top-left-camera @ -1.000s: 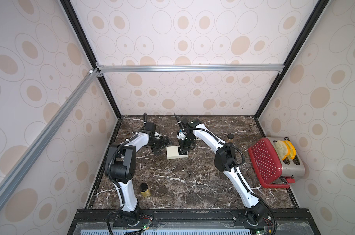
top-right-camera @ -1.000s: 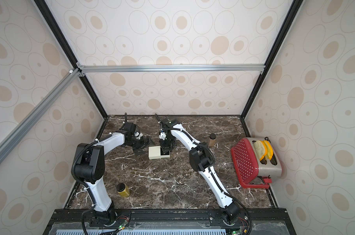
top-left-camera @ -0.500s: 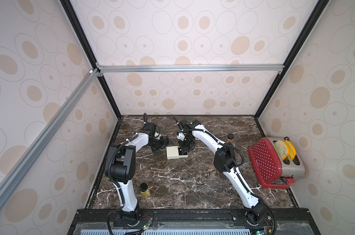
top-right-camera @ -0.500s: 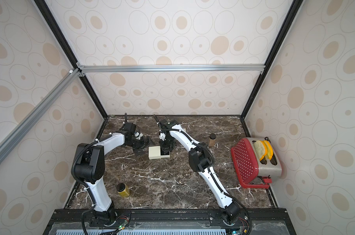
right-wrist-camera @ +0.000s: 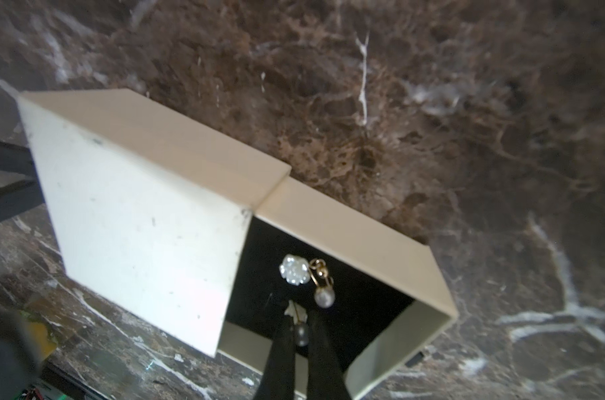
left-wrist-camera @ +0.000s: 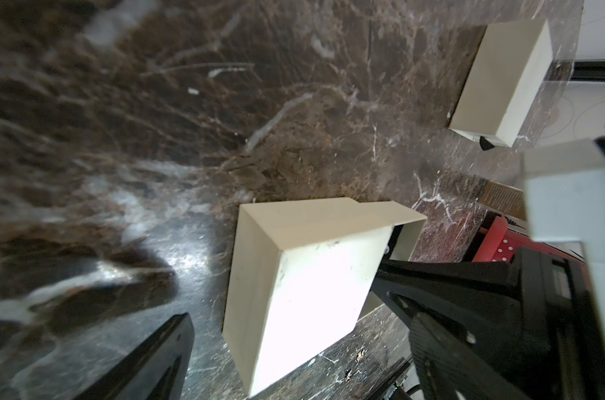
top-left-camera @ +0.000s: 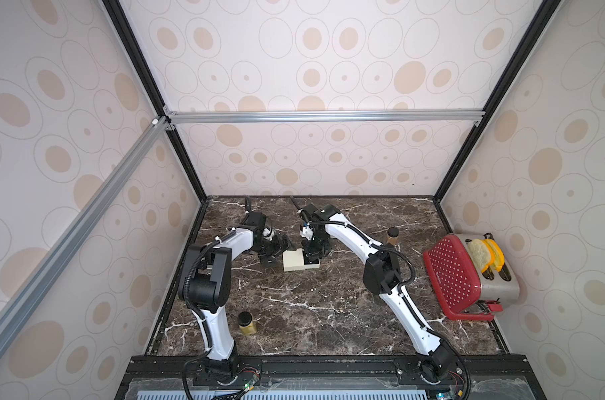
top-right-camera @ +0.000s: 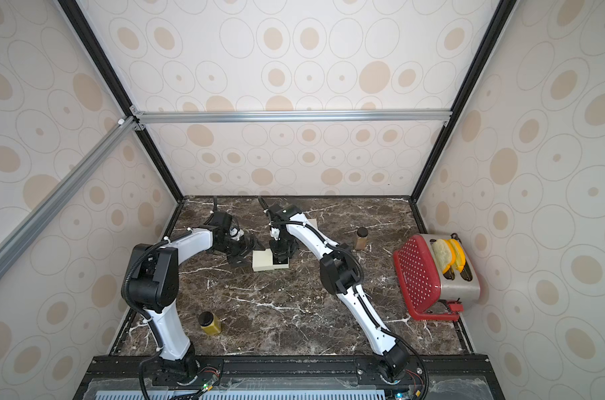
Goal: Place the earrings into the drawer-style jewelry box
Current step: Insert the earring into the inner lining.
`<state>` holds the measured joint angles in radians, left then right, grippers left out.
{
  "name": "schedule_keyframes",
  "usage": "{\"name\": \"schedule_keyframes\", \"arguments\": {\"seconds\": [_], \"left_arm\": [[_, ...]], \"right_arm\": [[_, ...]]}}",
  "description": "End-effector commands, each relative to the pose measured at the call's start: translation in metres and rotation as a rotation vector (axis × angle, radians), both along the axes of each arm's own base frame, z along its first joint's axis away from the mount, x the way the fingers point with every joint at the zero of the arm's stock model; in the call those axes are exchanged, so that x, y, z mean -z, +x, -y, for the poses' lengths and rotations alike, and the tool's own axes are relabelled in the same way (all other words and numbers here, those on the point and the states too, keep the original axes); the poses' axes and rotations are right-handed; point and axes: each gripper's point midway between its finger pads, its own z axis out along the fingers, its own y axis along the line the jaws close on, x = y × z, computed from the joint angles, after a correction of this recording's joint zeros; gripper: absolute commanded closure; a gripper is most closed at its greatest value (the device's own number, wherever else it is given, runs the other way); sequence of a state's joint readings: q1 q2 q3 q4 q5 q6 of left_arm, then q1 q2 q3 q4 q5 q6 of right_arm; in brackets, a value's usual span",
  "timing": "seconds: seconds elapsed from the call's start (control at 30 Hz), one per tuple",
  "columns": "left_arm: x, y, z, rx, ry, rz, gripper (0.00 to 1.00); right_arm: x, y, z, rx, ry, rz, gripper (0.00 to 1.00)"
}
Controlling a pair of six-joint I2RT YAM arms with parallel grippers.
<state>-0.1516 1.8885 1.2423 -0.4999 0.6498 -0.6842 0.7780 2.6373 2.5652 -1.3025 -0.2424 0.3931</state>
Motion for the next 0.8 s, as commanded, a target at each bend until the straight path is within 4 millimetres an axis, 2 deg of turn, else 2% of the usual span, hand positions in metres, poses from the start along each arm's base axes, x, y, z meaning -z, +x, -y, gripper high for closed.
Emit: {"name": "schedule_keyframes", "arguments": {"seconds": [0.0,0.2,0.33,0.53,0.77], "left_arm": [[-0.009,0.0,0.002,0.001,-0.014,0.022,0.01],[-0.009,-0.002,0.003,0.006,-0.019,0.024,0.01],[-0.009,-0.003,0.003,0.008,-0.022,0.023,0.01],[-0.009,-0.004,0.004,0.011,-0.024,0.027,0.01],[-0.011,-0.003,0.004,0.011,-0.027,0.035,0.01]], "right_arm": [[0.024,-0.007,0.01,0.008,-0.089,-0.006,1.0],[0.035,-0.012,0.01,0.016,-0.104,0.006,1.0],[0.026,-0.008,0.008,0.025,-0.093,0.033,1.0],[0.005,-0.005,0.008,0.026,-0.074,0.071,0.8],[-0.013,-0.006,0.01,0.027,-0.059,0.082,0.74]]}}
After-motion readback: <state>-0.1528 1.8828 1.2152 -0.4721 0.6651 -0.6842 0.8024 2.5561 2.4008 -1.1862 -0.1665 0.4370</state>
